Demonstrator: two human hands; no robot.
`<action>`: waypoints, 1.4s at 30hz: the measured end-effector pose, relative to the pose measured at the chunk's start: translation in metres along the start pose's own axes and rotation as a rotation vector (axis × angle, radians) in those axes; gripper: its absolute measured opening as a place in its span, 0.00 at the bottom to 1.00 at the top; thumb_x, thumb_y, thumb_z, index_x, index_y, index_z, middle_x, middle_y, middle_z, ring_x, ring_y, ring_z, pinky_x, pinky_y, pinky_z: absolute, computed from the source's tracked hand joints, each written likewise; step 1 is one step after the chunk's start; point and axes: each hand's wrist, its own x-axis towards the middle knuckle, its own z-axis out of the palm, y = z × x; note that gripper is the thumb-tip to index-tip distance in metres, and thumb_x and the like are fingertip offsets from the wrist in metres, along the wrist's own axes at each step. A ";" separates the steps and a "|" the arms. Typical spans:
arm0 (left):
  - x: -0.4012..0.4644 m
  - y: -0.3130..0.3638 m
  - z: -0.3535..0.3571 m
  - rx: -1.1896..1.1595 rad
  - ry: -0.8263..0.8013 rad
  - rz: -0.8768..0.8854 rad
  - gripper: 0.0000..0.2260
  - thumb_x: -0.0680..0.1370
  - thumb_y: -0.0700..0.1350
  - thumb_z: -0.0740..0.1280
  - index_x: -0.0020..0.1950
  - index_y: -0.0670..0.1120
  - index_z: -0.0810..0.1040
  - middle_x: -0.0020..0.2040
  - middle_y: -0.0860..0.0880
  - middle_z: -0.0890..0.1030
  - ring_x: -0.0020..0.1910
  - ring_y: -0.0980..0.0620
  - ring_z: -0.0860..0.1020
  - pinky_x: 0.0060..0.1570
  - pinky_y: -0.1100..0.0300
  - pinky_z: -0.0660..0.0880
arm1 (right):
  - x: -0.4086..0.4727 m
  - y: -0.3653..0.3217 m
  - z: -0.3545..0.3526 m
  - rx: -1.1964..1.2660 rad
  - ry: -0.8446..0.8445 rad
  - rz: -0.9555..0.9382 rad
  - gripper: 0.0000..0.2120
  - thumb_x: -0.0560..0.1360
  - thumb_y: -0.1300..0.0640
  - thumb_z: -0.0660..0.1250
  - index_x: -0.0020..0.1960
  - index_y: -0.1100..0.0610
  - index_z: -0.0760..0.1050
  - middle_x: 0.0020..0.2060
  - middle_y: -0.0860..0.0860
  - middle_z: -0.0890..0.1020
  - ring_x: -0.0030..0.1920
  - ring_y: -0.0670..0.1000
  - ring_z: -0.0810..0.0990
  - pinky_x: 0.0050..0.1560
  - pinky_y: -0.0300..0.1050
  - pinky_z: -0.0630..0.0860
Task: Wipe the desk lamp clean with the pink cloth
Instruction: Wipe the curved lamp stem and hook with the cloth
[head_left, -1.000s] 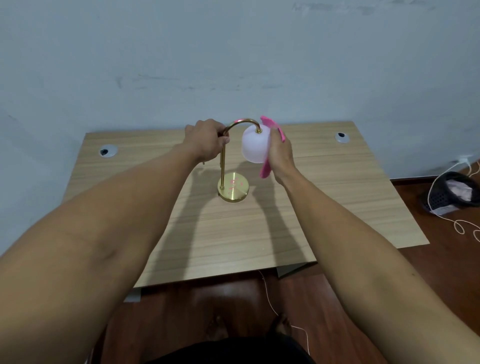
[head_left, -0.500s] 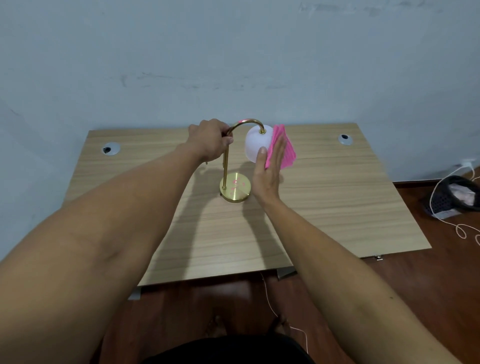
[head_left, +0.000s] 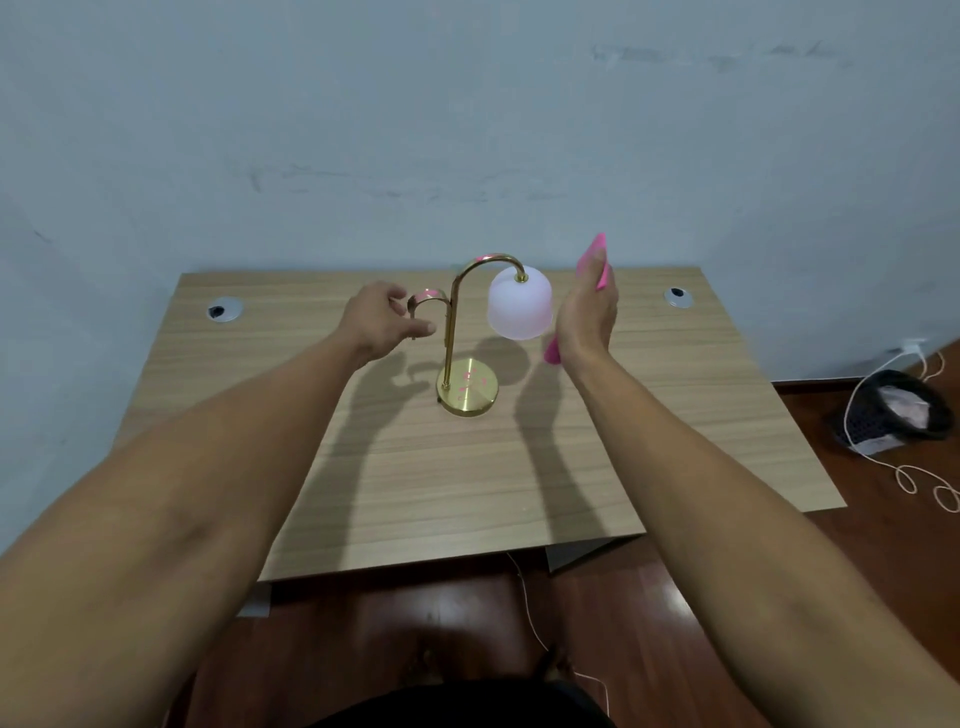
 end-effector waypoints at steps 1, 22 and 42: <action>-0.001 -0.005 0.002 -0.039 -0.009 -0.002 0.25 0.62 0.50 0.83 0.55 0.43 0.82 0.43 0.50 0.78 0.44 0.50 0.77 0.51 0.56 0.76 | -0.006 -0.012 0.005 0.008 -0.037 -0.050 0.29 0.78 0.24 0.49 0.75 0.32 0.68 0.74 0.39 0.74 0.69 0.55 0.79 0.50 0.51 0.83; -0.002 -0.024 0.021 -0.027 0.077 0.021 0.06 0.74 0.46 0.73 0.37 0.52 0.83 0.41 0.43 0.86 0.44 0.43 0.86 0.52 0.46 0.82 | -0.019 0.003 0.063 -0.616 -0.235 -0.629 0.30 0.83 0.39 0.46 0.69 0.53 0.78 0.70 0.54 0.76 0.75 0.57 0.68 0.77 0.57 0.61; -0.007 -0.021 0.019 0.027 0.064 0.037 0.05 0.76 0.47 0.73 0.44 0.47 0.86 0.41 0.43 0.86 0.45 0.44 0.85 0.52 0.49 0.80 | -0.020 0.030 0.046 -0.836 -0.321 -1.144 0.22 0.85 0.52 0.56 0.74 0.60 0.74 0.79 0.58 0.69 0.82 0.63 0.58 0.83 0.59 0.54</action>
